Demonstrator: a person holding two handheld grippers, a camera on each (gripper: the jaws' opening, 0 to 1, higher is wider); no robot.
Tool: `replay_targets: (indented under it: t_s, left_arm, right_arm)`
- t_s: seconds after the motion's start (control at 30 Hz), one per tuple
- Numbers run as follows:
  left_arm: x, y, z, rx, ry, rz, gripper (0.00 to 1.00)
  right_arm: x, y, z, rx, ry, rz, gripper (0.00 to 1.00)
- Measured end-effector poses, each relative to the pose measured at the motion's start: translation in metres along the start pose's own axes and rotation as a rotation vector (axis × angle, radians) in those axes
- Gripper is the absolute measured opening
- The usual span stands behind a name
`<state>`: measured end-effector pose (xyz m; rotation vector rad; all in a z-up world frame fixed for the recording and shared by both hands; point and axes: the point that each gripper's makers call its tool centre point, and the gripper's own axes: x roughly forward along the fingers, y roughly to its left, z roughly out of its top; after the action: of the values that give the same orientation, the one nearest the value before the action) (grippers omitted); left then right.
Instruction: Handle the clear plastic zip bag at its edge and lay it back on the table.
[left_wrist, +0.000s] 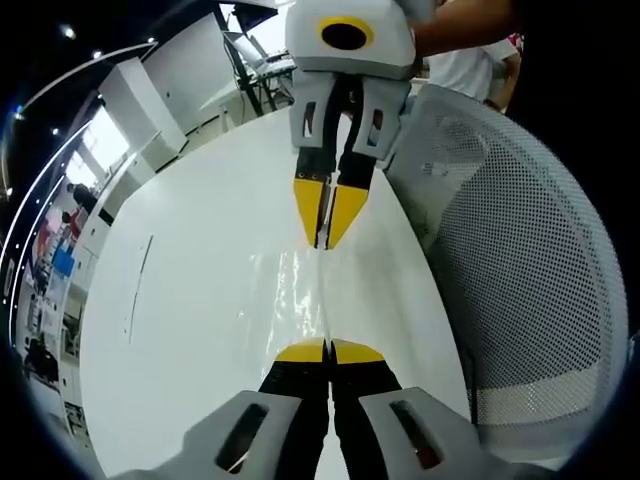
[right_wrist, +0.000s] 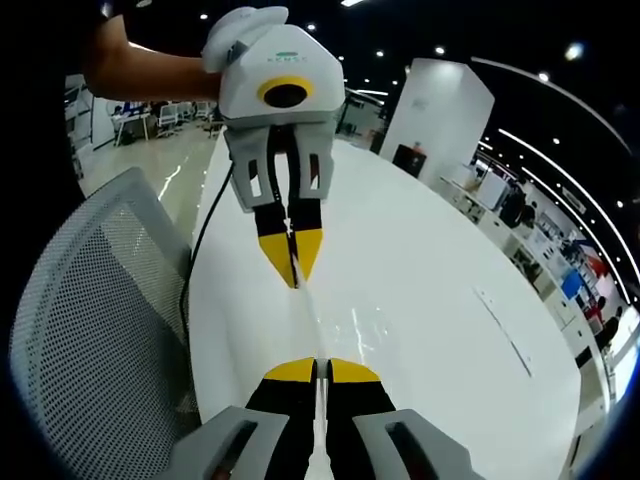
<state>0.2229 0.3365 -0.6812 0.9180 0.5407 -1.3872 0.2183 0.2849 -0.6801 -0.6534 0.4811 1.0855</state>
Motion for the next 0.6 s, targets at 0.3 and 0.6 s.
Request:
replay_targets:
  t_s: [0.3, 0.6]
  left_arm:
    - [-0.0007, -0.0008, -0.0012, -0.002, 0.001, -0.001, 0.00]
    - [-0.0008, -0.0012, -0.0023, -0.007, 0.000, -0.004, 0.00]
  right_arm:
    - [-0.0007, 0.0021, 0.0008, 0.001, 0.002, -0.001, 0.00]
    - [-0.0014, 0.0021, -0.0003, 0.006, 0.005, -0.002, 0.00]
